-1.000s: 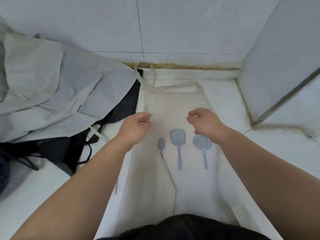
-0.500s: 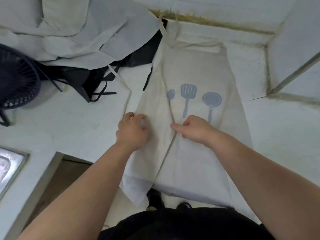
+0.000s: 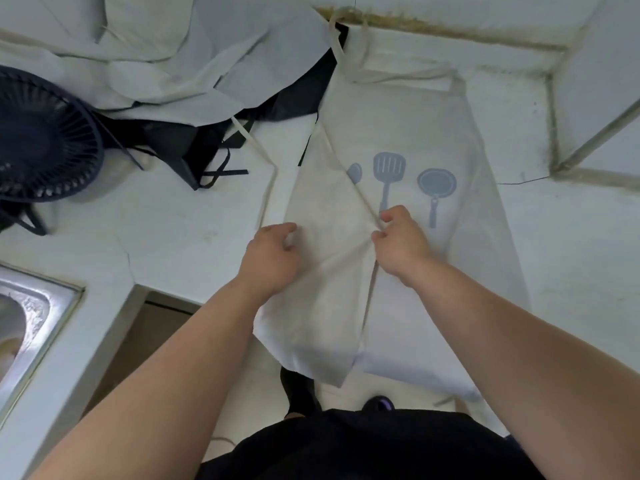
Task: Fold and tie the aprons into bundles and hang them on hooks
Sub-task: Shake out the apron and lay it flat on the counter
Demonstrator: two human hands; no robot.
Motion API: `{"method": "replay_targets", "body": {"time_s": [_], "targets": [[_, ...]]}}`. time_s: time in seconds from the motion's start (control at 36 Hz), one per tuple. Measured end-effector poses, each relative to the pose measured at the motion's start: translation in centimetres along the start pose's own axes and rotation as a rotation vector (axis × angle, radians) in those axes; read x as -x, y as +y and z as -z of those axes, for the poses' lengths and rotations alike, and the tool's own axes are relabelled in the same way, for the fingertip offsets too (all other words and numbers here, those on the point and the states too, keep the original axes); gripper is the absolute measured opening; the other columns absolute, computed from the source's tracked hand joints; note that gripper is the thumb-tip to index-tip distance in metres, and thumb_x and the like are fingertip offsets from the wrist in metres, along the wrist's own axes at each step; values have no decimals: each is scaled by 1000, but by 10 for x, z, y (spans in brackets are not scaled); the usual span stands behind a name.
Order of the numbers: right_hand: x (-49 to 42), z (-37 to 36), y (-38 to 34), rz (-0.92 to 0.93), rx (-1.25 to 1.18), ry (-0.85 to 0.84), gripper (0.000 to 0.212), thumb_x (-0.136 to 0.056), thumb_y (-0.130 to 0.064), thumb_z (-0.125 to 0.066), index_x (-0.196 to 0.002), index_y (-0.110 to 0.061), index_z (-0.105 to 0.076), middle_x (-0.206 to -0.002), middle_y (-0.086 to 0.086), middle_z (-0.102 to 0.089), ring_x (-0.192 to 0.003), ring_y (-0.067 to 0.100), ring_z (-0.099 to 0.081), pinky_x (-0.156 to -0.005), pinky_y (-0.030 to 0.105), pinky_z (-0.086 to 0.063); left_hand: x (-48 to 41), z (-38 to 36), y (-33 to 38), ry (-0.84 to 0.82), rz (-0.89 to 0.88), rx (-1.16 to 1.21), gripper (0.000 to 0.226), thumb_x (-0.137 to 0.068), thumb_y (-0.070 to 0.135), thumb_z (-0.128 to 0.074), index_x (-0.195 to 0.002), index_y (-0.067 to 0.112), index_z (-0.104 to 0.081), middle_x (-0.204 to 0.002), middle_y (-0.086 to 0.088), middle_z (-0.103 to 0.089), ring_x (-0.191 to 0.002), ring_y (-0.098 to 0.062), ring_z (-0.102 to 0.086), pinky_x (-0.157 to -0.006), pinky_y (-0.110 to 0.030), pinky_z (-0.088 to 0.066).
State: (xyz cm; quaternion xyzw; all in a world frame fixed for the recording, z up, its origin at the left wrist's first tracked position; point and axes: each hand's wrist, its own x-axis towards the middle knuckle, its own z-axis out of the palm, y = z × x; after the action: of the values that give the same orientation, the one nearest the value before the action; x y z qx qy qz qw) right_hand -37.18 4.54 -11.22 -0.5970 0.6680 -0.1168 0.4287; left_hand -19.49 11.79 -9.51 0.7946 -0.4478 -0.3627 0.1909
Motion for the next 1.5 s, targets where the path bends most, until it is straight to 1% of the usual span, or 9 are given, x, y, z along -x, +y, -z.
{"method": "replay_targets", "body": {"time_s": [0.19, 0.42, 0.53, 0.67, 0.86, 0.97, 1.06, 1.28, 1.5], "targets": [[-13, 9, 2, -103, 41, 140, 32, -96, -20, -45, -127, -16, -40, -120, 13, -56, -108, 32, -55, -83, 32, -41, -10, 8, -6, -94, 69, 79, 62, -85, 18, -62, -141, 22, -38, -118, 1, -55, -102, -20, -57, -80, -31, -49], [-5, 7, 2, -57, -59, 17, 55, -90, -41, -59, -132, -15, -36, -117, 6, -57, -105, 28, -56, -92, 39, -45, -8, 5, -8, -79, 92, -134, 28, -89, 26, -58, -71, 13, -42, -72, 2, -46, -65, -16, -43, -54, -26, -32], [10, 8, 8, 18, 58, -178, 96, -68, -47, -76, -143, -24, -21, -124, -2, -55, -117, 25, -53, -103, 45, -38, -1, 0, -9, 65, 115, 165, 24, -94, 31, -56, -84, 12, -47, -76, 3, -48, -65, -15, -45, -51, -24, -34], [23, 4, 17, 70, 203, -48, 71, -90, -29, -59, -148, -25, -18, -124, 9, -58, -118, 32, -53, -103, 46, -37, 18, -5, -12, 90, 146, 286, 32, -92, 41, -57, -106, 13, -51, -92, 4, -56, -76, -13, -55, -57, -22, -42], [38, 5, 20, 124, 80, -54, 76, -91, -38, -56, -150, -21, -11, -126, 10, -58, -114, 31, -56, -98, 41, -44, 52, 4, -24, -52, 287, 240, 58, -96, 56, -36, -107, 7, -64, -106, -7, -64, -101, -28, -60, -98, -41, -45], [62, 2, 20, 130, 111, -211, 112, -71, -58, -69, -151, -28, 3, -153, -1, -32, -138, 26, -34, -113, 45, -28, 62, 8, -29, -76, 200, 379, 30, -89, 34, -57, -89, 5, -63, -90, -10, -66, -84, -29, -62, -88, -41, -52], [74, 2, 21, 146, 131, -158, 108, -79, -39, -73, -152, -23, 4, -153, 1, -31, -136, 26, -36, -112, 40, -29, 63, 6, -26, -102, 183, 471, 12, -89, 19, -61, -80, 12, -62, -83, -8, -61, -74, -23, -56, -70, -35, -46], [112, -20, 30, 20, -11, -56, 89, -78, -18, -73, -147, -16, -17, -132, 7, -50, -120, 30, -51, -100, 42, -44, 70, 5, -26, -236, 237, 887, 13, -94, 13, -54, -97, 11, -66, -85, -5, -66, -73, -20, -60, -75, -34, -49], [140, -42, 29, 13, -65, 105, 85, -87, -23, -68, -149, -12, -12, -142, 10, -45, -128, 29, -45, -103, 32, -36, 81, 9, -68, -442, 198, 740, 18, -101, 15, -44, -108, 11, -60, -91, -6, -70, -78, -20, -68, -69, -29, -58]]}}
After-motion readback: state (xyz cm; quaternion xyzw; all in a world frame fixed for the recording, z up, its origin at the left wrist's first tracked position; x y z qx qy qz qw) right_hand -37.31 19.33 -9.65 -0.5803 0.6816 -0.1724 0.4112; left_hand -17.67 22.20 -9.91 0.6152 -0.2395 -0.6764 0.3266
